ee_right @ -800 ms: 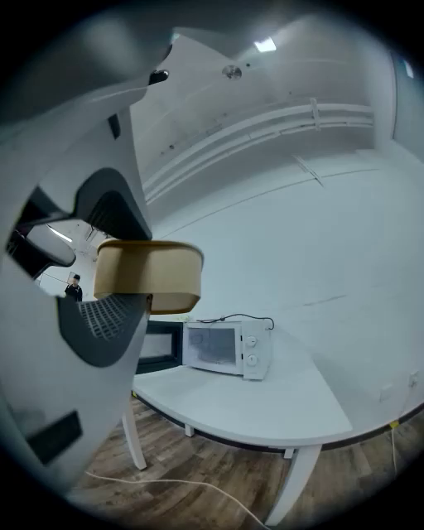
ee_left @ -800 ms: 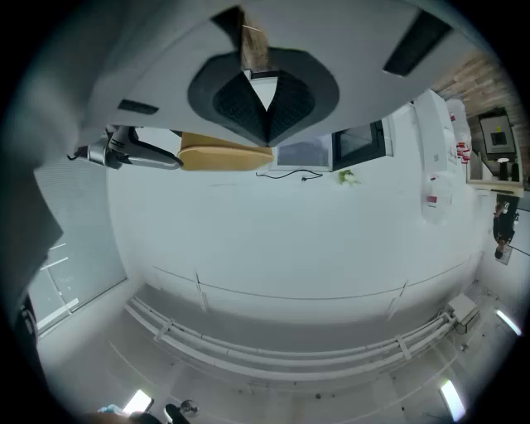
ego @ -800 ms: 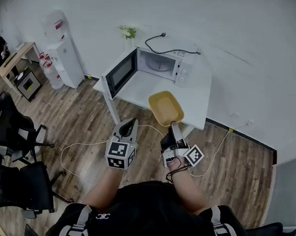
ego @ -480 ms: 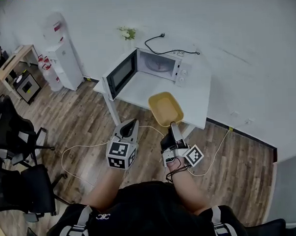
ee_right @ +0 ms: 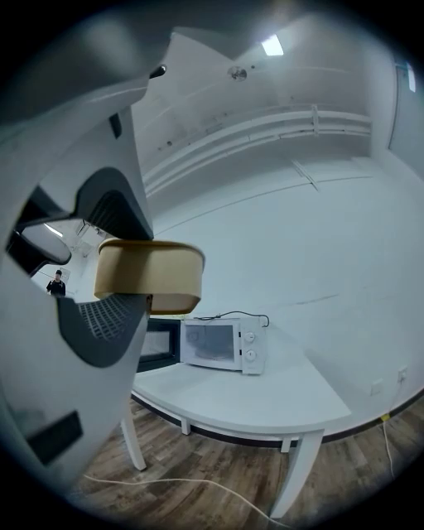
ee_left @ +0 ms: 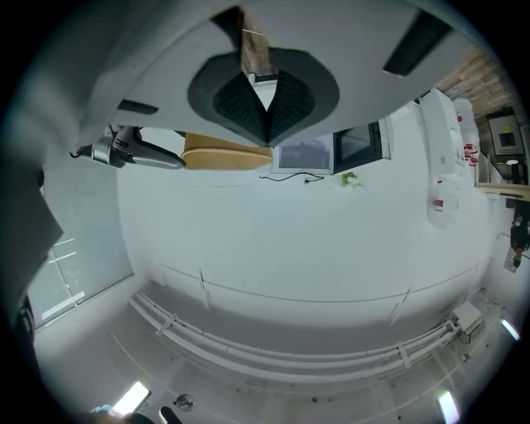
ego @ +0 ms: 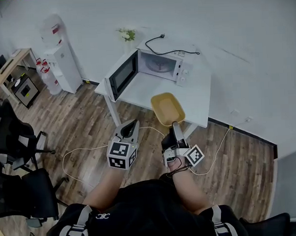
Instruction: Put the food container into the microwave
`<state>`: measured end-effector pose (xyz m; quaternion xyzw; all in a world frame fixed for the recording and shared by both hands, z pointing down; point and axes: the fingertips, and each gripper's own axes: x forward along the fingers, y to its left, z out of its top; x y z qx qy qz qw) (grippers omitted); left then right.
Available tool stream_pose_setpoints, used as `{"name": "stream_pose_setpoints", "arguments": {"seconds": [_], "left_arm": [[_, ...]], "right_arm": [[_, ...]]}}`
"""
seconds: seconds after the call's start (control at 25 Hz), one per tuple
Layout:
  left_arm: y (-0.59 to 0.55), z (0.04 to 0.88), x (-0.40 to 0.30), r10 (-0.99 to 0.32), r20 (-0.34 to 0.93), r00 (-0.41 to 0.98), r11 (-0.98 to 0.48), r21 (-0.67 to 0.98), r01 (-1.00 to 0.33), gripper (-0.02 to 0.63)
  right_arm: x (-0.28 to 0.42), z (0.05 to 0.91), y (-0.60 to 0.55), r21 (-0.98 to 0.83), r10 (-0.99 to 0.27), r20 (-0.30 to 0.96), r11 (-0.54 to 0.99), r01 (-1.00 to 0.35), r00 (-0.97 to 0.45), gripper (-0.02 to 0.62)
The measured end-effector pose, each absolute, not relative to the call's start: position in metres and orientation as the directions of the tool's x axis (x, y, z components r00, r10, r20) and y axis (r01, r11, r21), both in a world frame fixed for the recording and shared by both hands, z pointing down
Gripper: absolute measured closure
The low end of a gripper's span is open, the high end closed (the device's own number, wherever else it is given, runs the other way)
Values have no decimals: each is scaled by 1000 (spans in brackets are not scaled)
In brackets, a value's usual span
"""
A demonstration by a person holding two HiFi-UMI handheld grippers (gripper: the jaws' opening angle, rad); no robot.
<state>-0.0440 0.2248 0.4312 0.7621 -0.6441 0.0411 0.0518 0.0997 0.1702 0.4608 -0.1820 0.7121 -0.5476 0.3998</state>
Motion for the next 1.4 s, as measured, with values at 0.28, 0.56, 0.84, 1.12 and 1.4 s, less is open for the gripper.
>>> {"name": "stream_pose_setpoints", "arguments": {"seconds": [0.28,0.56,0.84,1.12,1.4], "left_arm": [[225,434,-56,-978,129,164,-160,37,-986,604],[205,445,-59,-978,132,161,-157,36,-987,604],[152,451,-61,-977,150,153,-153,7,-988,604],[80,463,-72,-973,174,153,-154,8,-988,604],[-1,467,-85,-966,205,156,-159,1,-987,604]], "right_arm": [[93,460,169,-926,-702,-371,332,181,-608,386],[93,469,147,-924,-703,-377,334,188,-604,387],[93,476,87,-926,-713,-374,324,195,-593,386],[80,490,15,-931,-720,-364,304,203,-590,386],[65,499,-62,-939,-727,-343,280,198,-596,387]]}}
